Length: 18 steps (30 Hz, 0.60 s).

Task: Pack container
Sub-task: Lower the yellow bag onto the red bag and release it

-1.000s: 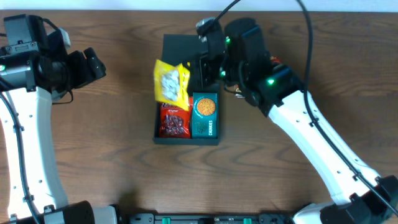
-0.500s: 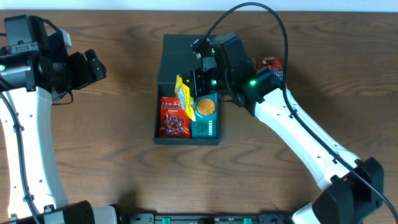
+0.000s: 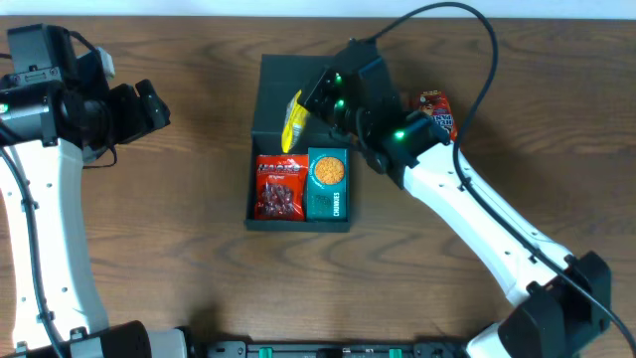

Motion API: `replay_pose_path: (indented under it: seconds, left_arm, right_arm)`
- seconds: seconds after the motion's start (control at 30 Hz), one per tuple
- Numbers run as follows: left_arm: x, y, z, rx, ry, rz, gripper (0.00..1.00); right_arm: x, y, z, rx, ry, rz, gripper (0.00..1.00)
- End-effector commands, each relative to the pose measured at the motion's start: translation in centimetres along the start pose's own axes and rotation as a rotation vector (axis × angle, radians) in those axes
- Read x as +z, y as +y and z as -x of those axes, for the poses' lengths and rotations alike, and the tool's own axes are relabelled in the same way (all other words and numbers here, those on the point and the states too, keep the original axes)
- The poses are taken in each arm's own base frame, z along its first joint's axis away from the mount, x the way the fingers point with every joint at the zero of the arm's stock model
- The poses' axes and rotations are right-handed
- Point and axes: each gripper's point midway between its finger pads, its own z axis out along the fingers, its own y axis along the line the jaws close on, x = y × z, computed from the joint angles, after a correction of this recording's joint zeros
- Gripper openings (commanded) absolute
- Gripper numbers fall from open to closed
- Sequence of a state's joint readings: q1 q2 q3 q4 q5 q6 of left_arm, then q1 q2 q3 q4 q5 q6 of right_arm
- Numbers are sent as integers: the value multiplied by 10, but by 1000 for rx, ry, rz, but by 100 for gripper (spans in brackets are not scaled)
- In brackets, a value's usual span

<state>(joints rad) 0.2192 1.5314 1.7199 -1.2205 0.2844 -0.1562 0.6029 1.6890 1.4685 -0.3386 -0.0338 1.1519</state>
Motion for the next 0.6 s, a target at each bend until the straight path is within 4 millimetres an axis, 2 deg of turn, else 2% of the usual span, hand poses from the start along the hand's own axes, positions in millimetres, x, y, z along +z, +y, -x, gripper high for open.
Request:
replay_pose_path:
  seconds: [0.0,0.13,0.27,0.57]
  left_arm:
    - [0,1,2,8,-2,3,95]
    - [0,1,1,7,0,4,95]
    - [0,1,0,-2,5,5,95]
    - [-1,1,-3,-8,18,4,95]
  right_arm:
    - [-9,9,10,195,-121,2,2]
    - [-7,5,4,191,-175,-34,2]
    - [-7,10,-2,186,-190,-29,2]
    - [-6,10,-6,483,-201,-4,2]
